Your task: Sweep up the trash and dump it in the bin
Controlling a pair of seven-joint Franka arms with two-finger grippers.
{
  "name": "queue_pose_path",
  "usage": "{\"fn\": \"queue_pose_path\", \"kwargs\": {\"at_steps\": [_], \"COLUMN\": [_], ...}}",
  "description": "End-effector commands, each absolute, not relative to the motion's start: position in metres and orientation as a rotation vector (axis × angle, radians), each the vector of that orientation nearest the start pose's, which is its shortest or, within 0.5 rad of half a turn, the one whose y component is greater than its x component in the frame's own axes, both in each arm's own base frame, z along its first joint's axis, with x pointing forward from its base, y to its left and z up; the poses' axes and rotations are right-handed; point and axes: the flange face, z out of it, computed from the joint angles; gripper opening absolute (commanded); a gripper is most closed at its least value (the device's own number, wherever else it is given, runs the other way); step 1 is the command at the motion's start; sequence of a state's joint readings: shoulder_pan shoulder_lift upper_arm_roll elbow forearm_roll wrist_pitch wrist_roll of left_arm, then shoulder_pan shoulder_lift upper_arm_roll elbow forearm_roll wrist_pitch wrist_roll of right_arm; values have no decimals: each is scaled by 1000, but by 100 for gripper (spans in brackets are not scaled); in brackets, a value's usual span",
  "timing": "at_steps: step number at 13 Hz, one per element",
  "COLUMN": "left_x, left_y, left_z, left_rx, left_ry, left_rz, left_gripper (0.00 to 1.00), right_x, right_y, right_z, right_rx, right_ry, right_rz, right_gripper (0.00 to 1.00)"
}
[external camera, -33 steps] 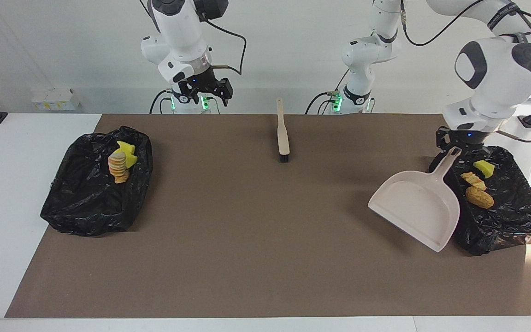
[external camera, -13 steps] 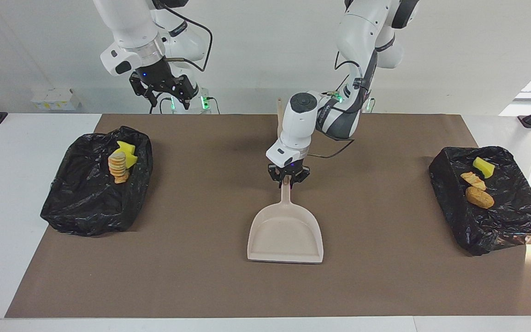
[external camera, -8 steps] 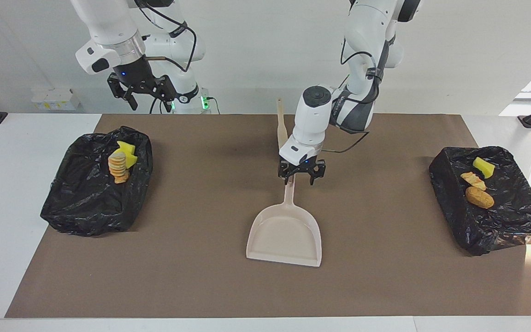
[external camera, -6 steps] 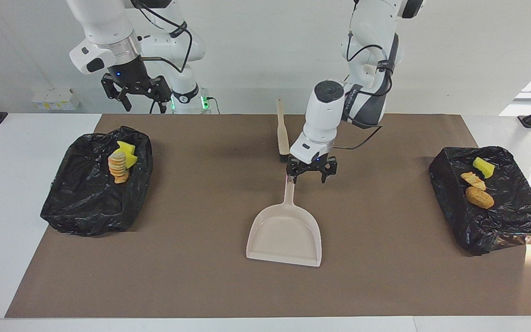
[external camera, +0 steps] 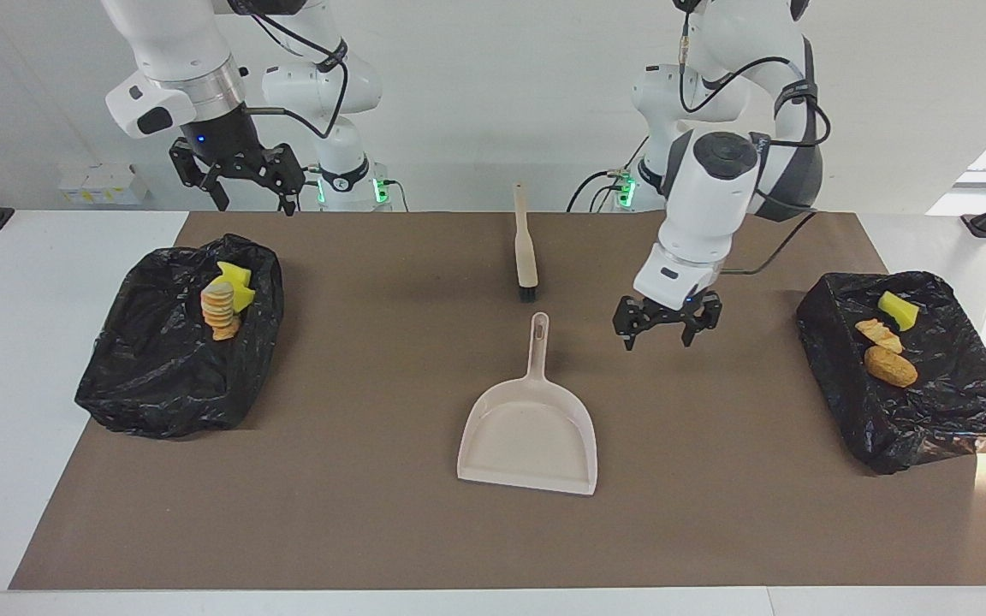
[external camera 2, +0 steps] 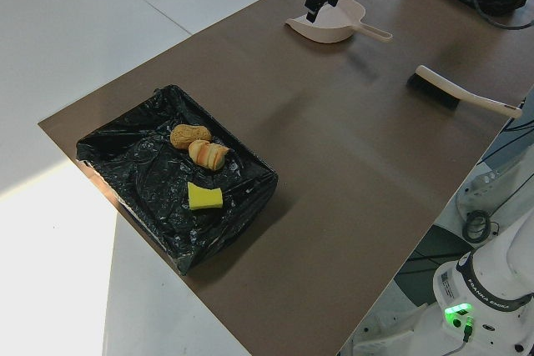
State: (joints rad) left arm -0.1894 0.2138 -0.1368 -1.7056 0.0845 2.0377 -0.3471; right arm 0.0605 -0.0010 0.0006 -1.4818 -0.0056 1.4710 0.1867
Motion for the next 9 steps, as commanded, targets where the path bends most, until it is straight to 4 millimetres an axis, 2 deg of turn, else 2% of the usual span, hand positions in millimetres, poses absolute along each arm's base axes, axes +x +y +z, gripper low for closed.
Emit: {"fn": "queue_pose_path", "kwargs": {"at_steps": [1,3,5,6,9], "left_x": [608,600,588,583,582], "left_y": [-141,-99,-72,-71,-75], "left_z": [502,525,543,551,554], "left_rx": [-3144,-3150,-3141,-3138,-3135], "left_ry": [82,203,228,228,233], "left_rz": [-135,-78,-35,-23,-37], "left_gripper": [100,100,100,100,100], "right_x": [549,548,547,546,544], "right_y": [24,25,33,31,31], "right_z": [663,664,664,664,667], "right_rx": [-3156,-3155,-3164,-3163,-3160], "right_ry": [186,183,161,168,170], "right_rz": [48,60,58,61,54], "right_gripper": [100,100,100,100,100]}}
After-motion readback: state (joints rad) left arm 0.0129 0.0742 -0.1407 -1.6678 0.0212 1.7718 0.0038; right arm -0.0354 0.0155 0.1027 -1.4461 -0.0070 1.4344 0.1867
